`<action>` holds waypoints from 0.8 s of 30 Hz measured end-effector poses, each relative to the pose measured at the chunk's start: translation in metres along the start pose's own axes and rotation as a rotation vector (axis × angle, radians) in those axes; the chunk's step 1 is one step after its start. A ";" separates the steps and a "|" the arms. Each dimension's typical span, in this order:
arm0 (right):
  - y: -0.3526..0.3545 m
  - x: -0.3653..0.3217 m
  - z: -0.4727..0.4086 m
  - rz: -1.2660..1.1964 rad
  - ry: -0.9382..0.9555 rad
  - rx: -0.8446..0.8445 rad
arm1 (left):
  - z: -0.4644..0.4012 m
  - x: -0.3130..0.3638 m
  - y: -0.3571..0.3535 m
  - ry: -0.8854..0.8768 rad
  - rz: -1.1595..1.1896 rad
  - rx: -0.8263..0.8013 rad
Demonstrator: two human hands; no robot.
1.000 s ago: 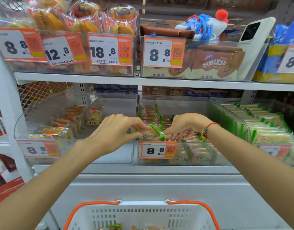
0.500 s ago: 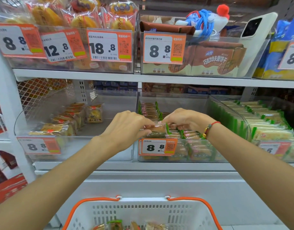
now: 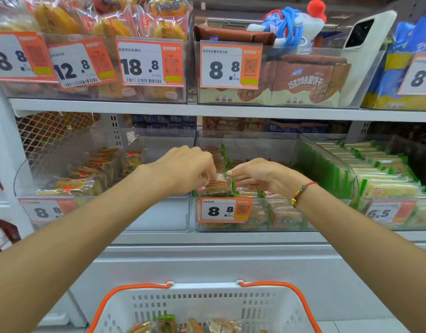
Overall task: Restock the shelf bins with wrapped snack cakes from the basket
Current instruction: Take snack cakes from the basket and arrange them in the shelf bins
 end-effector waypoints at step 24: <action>-0.005 -0.001 0.023 0.511 0.518 -0.145 | -0.003 -0.003 -0.031 -0.045 -0.117 0.115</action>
Point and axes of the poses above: each hand's wrist, its own z-axis away from the middle knuckle, its own y-axis out of the back of the hand, x = y × z, the point moved 3 cm from there along -z, towards the middle knuckle, and after that the axes turned 15 degrees about -z, right-handed, at the moved point
